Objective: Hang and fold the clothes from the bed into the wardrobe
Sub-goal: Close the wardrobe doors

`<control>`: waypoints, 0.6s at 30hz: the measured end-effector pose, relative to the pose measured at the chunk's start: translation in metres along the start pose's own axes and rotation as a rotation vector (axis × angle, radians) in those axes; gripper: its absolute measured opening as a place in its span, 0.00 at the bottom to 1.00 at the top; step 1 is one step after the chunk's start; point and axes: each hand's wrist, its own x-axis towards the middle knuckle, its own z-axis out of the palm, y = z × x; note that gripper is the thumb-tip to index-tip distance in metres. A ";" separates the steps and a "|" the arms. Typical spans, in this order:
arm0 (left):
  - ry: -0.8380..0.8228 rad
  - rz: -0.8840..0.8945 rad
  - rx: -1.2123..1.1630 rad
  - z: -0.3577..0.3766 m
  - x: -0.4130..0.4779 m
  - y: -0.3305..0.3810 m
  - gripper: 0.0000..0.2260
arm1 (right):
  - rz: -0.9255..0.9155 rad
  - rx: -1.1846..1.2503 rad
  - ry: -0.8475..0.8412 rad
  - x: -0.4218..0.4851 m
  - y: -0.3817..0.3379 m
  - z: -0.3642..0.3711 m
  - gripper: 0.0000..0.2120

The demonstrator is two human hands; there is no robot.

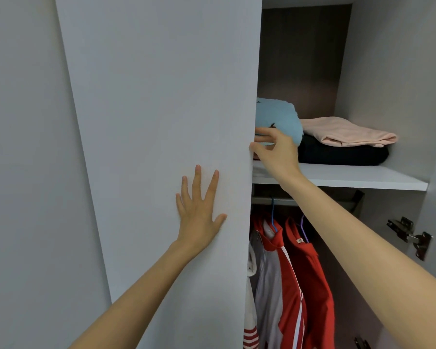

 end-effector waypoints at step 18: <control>0.003 0.098 -0.396 -0.136 -0.104 0.088 0.18 | 0.057 -0.186 -0.028 -0.166 -0.118 -0.118 0.08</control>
